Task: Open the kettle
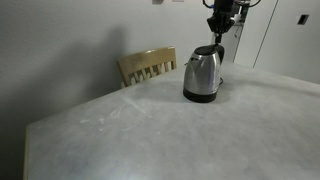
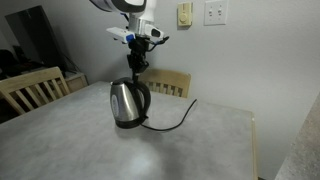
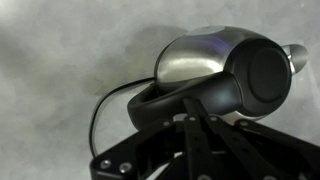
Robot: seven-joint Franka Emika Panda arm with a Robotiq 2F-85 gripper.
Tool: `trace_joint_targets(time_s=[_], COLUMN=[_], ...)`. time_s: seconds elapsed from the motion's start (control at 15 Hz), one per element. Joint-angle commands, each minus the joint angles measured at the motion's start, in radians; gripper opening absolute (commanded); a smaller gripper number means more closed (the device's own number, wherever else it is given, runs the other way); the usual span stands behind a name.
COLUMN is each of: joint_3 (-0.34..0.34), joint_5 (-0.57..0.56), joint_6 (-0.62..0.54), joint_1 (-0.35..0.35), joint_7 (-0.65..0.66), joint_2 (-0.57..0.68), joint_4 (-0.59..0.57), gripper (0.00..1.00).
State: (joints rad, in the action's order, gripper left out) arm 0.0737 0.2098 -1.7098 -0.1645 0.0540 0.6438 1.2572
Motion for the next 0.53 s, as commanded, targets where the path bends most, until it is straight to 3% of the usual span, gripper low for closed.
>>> trace_joint_targets(time_s=[0.0,0.47], joint_3=[-0.022,-0.027], joint_5=[0.010,-0.024], joint_6=[0.073,0.224], joint_1=[-0.005,0.022], joint_7=[0.011,0.040], joint_2=[0.100,0.211], joint_4=[-0.110,-0.287], gripper=[0.00,0.00])
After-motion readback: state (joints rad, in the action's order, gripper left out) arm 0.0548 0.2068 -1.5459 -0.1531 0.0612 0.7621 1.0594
